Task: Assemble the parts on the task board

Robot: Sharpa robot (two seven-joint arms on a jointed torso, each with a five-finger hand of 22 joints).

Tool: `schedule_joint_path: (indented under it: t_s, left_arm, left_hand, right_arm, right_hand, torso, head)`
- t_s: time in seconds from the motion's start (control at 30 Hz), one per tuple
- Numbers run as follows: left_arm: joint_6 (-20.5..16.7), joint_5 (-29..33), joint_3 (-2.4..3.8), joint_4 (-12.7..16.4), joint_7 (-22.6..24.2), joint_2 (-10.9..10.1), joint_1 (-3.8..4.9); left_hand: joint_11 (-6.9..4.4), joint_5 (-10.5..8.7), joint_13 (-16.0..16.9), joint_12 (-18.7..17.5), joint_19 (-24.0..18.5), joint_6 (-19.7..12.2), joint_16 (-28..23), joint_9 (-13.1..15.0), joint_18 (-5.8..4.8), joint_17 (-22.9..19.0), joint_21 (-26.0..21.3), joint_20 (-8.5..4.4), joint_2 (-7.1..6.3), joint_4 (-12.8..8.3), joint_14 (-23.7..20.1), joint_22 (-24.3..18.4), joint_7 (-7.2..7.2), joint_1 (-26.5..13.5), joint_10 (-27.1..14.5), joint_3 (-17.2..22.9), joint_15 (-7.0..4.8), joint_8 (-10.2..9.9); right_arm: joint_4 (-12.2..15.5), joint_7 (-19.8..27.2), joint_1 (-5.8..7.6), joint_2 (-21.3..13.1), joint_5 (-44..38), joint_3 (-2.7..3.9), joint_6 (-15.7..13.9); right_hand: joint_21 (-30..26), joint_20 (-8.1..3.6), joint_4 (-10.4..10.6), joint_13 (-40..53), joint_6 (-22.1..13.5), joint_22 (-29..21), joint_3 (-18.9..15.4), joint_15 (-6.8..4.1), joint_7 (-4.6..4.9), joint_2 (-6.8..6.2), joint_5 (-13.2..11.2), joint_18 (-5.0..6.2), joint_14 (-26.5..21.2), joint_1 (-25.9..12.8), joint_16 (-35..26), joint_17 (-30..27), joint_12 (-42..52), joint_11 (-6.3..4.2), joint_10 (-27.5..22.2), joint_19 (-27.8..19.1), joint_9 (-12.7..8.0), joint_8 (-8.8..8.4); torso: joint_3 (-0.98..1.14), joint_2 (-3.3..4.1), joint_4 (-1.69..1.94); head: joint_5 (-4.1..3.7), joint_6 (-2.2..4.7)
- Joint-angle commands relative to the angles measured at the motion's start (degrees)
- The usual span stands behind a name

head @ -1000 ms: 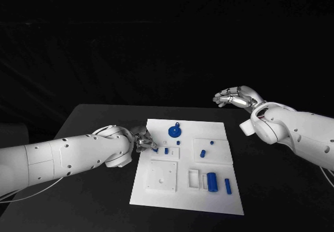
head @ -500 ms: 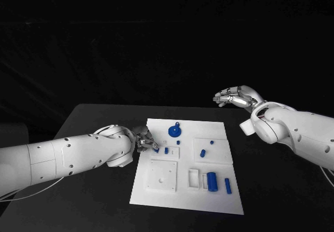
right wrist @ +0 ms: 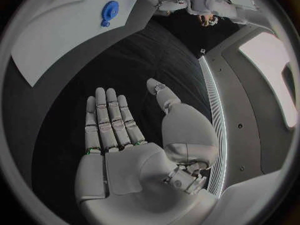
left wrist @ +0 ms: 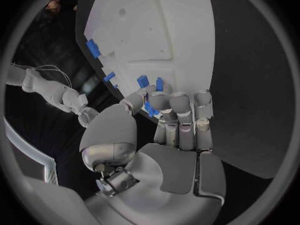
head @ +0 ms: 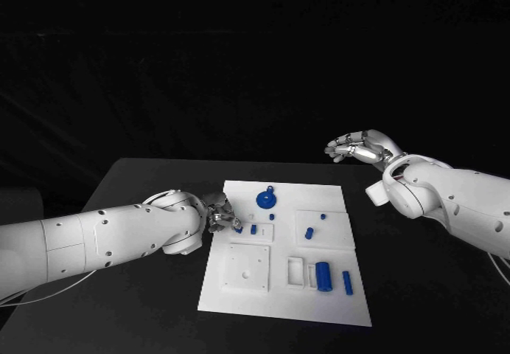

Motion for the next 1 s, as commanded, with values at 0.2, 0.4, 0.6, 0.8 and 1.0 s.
schedule_joint_path:
  t_s: [0.2, 0.4, 0.6, 0.8, 1.0]
  left_arm:
    - [2.2, -0.9, -0.04, 0.2, -0.4, 0.0, -0.06]
    - [3.1, -0.9, -0.04, 0.4, -0.5, 0.1, -0.06]
    - [3.2, -0.9, -0.03, 0.4, -0.3, 0.1, -0.06]
    - [2.9, -0.9, -0.02, 0.3, -0.1, 0.3, -0.06]
    - [2.8, -0.7, -0.02, 0.1, -0.1, 0.4, -0.06]
  left_hand:
    - [-0.43, -0.5, 0.0, 0.4, 0.3, 6.9, 0.3, 0.4, -0.16, 0.0, 0.4, -7.36, -0.45, 0.1, 0.1, 0.1, -3.49, 0.4, -0.7, 0.1, -0.52, 0.2]
    - [-0.4, -1.84, 0.0, 0.5, 0.2, 6.9, 0.4, 0.4, -0.18, 0.0, 0.3, -7.36, -0.69, 0.2, 0.0, 0.3, -3.46, 0.6, -0.8, 0.0, -0.49, 0.1]
    - [-0.57, -5.75, -0.2, 0.7, 0.1, 7.6, 0.6, 0.6, -0.24, -0.1, 0.2, -7.35, -0.88, 0.8, -0.1, 0.5, -3.65, 0.6, -0.9, -0.3, -0.39, 0.5]
    - [-0.77, -9.59, -0.3, 0.9, 0.1, 8.1, 0.8, 0.9, -0.22, -0.2, 0.0, -7.36, -1.02, 1.5, -0.1, 0.7, -3.86, 0.6, -0.9, -0.4, -0.32, 0.8]
    - [-0.94, -10.02, -0.4, 0.9, 0.1, 8.7, 0.9, 1.1, -0.23, -0.3, 0.0, -7.35, -0.64, 1.8, -0.1, 0.7, -4.05, 0.6, -0.9, -0.4, -0.26, 1.1]
  right_arm:
    - [0.1, 0.0, 0.04, -0.1, 0.2, 0.06, -0.3]
    - [0.1, 0.0, 0.04, -0.1, 0.2, 0.06, -0.2]
    - [0.0, -0.1, 0.04, 0.0, 0.2, 0.06, -0.2]
    - [-0.1, -0.1, 0.04, 0.0, 0.2, 0.06, -0.2]
    - [-0.1, -0.1, 0.04, 0.1, 0.2, 0.06, -0.1]
  right_hand:
    - [-0.3, 0.21, -0.1, -0.1, 0.2, 0.1, 0.3, 0.07, 1.76, 0.16, 0.2, 0.43, -0.4, 0.2, 0.3, -0.1, -0.2, 0.05, 0.1, -0.1, -0.1, 0.32]
    - [-0.3, 0.21, -0.1, -0.1, 0.2, 0.1, 0.3, 0.07, 1.76, 0.17, 0.3, 0.44, -0.4, 0.2, 0.3, -0.1, -0.2, 0.05, 0.1, -0.1, -0.1, 0.33]
    - [-0.3, 0.22, -0.1, -0.1, 0.2, 0.1, 0.4, 0.07, 1.75, 0.16, 0.6, 0.46, -0.4, 0.2, 0.4, -0.2, -0.2, 0.05, 0.2, -0.1, -0.1, 0.35]
    - [-0.4, 0.24, 0.0, -0.1, 0.2, 0.2, 0.4, 0.07, 1.76, 0.15, 0.8, 0.47, -0.4, 0.2, 0.4, -0.2, -0.2, 0.05, 0.2, -0.1, -0.2, 0.36]
    - [-0.4, 0.25, 0.0, -0.1, 0.2, 0.2, 0.5, 0.07, 1.76, 0.15, 1.0, 0.48, -0.4, 0.2, 0.4, -0.2, -0.2, 0.05, 0.2, -0.1, -0.2, 0.37]
  torso:
    - [-0.02, 0.01, 0.06]
    - [-0.02, 0.02, 0.03]
    - [0.0, 0.0, -0.02]
    - [0.02, 0.0, 0.0]
    - [0.04, 0.01, 0.0]
  head:
    - [0.01, -0.06]
    - [0.04, -0.11]
    - [0.06, -0.23]
    - [0.1, -0.26]
    - [0.08, -0.27]
